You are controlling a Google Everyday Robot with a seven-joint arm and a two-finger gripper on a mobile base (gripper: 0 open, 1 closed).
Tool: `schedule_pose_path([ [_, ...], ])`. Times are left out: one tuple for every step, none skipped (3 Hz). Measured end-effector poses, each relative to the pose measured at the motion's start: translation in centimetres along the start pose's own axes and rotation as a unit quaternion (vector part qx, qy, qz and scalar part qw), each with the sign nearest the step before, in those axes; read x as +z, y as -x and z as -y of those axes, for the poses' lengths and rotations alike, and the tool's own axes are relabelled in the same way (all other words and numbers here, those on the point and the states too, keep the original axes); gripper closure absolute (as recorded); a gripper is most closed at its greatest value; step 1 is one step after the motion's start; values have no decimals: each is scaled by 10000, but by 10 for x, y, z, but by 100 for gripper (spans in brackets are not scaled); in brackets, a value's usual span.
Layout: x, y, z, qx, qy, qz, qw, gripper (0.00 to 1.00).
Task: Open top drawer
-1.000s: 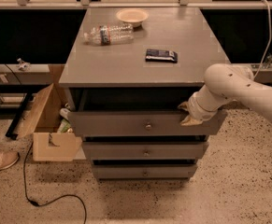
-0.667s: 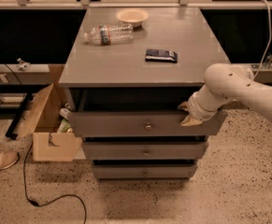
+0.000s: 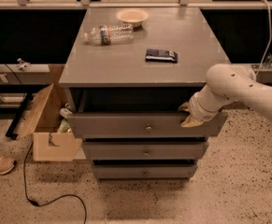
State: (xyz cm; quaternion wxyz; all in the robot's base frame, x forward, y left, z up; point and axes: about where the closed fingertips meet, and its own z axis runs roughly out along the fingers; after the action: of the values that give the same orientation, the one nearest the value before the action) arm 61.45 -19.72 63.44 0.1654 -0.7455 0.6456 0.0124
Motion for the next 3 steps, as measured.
schedule_pose_path([
  [0, 0, 0, 0, 0, 0, 10000, 81],
  [0, 0, 0, 0, 0, 0, 10000, 58],
  [0, 0, 0, 0, 1, 0, 10000, 35],
])
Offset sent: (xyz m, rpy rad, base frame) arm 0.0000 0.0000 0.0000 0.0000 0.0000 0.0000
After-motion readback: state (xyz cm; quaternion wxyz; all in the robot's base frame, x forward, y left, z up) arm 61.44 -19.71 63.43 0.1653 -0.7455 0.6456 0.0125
